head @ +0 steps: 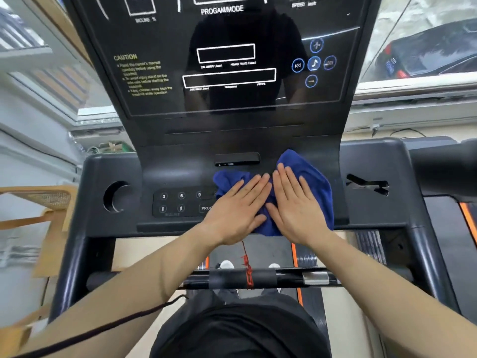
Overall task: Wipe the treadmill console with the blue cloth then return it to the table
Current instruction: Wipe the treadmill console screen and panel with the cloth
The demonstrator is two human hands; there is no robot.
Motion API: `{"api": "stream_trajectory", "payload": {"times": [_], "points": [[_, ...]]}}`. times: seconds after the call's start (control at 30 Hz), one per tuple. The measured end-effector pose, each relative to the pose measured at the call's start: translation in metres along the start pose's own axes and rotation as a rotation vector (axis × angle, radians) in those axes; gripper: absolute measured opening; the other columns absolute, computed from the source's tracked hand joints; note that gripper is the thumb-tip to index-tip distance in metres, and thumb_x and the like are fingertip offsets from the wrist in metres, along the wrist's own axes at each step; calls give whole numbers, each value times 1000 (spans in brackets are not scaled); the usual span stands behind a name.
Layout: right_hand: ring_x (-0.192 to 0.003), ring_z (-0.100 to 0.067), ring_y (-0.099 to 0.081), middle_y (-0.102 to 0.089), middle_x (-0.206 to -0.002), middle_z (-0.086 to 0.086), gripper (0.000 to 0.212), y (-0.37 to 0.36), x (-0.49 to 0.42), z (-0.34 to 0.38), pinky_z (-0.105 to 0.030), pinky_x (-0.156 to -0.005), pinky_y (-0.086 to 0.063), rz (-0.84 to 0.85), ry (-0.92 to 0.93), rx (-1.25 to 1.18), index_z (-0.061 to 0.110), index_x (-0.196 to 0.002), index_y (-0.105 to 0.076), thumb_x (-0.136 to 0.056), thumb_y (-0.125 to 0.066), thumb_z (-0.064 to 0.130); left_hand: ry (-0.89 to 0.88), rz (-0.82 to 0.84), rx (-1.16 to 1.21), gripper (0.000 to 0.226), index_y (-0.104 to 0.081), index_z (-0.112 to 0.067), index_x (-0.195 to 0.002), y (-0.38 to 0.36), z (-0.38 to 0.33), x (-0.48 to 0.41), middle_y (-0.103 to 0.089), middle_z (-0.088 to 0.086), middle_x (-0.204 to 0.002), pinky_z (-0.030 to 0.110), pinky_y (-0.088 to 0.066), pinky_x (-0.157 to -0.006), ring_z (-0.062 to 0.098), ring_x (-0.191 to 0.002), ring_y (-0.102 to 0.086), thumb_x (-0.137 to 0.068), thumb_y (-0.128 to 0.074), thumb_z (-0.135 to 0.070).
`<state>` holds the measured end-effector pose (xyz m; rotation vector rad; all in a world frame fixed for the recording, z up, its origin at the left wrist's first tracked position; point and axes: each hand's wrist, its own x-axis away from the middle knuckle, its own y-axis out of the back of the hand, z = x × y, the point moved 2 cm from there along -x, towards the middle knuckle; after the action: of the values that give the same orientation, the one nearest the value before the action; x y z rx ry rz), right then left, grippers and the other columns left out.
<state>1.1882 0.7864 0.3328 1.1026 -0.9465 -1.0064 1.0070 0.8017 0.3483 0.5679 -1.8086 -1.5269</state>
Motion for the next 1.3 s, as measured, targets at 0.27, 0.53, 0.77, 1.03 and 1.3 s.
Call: {"api": "stream_trajectory", "payload": {"times": [0.27, 0.53, 0.77, 1.03, 1.3], "points": [[-154, -23, 1, 1, -167, -11, 71, -9, -43, 112, -42, -125, -6, 78, 266, 9, 6, -158, -6, -102, -16, 49, 188, -41, -32, 70, -3, -11, -159, -12, 83, 92, -2, 7, -167, 42, -11, -125, 21, -154, -3, -102, -16, -51], [-154, -21, 2, 2, -168, -8, 69, -11, -91, 180, -41, -125, -2, 97, 460, 103, 10, -159, -3, -103, -20, 47, 484, -123, 30, 65, -15, -6, -157, -26, 113, 141, -16, 12, -166, 48, -20, -123, 26, -153, -16, -104, -23, -42], [-154, -17, 3, 2, -167, -5, 71, -12, -46, 117, -41, -125, -5, 93, 393, 101, 12, -157, -2, -102, -23, 50, 310, -153, 15, 69, -17, -7, -159, -27, 73, 109, -12, 10, -167, 47, -14, -124, 25, -154, -12, -103, -30, -45], [-154, -25, -3, -2, -167, -12, 70, -15, -96, 173, -43, -125, -5, 29, 467, 128, 5, -158, -7, -102, -23, 45, 393, -137, 25, 69, -14, -7, -159, -28, 136, 131, -9, 9, -168, 46, -17, -124, 23, -155, -10, -104, -24, -48], [-154, -21, 1, 2, -167, -8, 69, -9, -129, 182, -42, -125, -6, -11, 478, 176, 9, -159, -3, -103, -26, 43, 497, -168, 34, 71, -9, -3, -159, -15, 155, 118, -3, 16, -167, 44, -7, -125, 28, -155, -4, -104, -19, -47]]}}
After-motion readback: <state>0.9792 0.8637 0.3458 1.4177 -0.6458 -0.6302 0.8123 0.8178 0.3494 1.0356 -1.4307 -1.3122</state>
